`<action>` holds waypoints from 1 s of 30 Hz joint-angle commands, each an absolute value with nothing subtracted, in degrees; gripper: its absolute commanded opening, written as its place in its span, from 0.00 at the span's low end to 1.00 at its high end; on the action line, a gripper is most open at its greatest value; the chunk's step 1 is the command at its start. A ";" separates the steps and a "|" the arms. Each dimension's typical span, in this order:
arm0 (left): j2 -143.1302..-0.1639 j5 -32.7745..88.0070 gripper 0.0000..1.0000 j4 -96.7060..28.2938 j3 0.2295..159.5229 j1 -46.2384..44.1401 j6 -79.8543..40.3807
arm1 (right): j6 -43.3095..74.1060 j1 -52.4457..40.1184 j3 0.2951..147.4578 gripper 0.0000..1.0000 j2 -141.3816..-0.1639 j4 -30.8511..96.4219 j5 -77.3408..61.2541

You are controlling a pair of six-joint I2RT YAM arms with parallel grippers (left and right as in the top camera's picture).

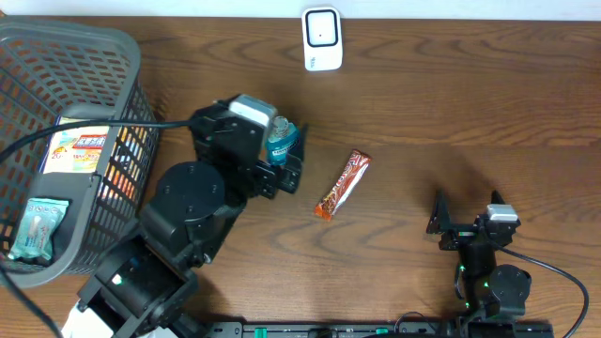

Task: Scan the item barcode
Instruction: 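Move the left gripper back over the basket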

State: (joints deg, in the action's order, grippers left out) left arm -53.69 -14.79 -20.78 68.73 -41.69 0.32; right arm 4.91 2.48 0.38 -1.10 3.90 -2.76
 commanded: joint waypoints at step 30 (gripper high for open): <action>-63.83 -36.60 0.98 -38.63 79.75 14.37 -26.81 | 4.21 2.15 0.32 0.99 -1.04 4.12 -2.48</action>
